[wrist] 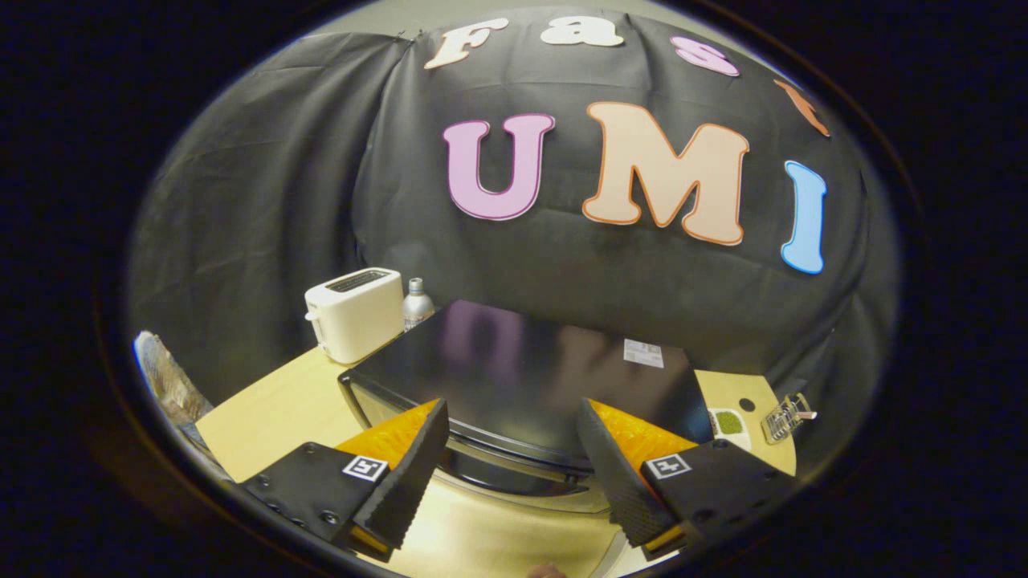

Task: Open the toaster oven, put the food inside, and close the toaster oven door.

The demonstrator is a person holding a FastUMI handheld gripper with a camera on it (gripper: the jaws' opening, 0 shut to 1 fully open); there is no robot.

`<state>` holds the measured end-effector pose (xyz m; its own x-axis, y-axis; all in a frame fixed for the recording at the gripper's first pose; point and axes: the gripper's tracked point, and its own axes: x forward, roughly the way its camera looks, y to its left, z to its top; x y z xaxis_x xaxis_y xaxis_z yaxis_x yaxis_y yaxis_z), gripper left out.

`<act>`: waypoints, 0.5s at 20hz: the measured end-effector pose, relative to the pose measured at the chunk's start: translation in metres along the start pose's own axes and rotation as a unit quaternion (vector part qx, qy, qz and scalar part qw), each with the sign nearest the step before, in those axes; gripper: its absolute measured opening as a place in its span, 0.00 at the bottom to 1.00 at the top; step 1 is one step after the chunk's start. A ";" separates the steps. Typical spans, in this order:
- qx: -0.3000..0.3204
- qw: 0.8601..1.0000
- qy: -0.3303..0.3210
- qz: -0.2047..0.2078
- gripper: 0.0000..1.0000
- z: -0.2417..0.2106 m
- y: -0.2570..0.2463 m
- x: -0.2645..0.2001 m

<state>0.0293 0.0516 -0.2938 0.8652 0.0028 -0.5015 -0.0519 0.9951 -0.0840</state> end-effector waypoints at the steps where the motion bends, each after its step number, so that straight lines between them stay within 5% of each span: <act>1: 0.001 1.000 0.005 0.000 1.00 -0.006 0.001 0.001; 10: 0.039 0.999 0.021 0.003 1.00 -0.021 0.003 -0.004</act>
<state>0.0149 0.0528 -0.3102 0.8429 0.0067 -0.5381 -0.0168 0.9998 -0.0139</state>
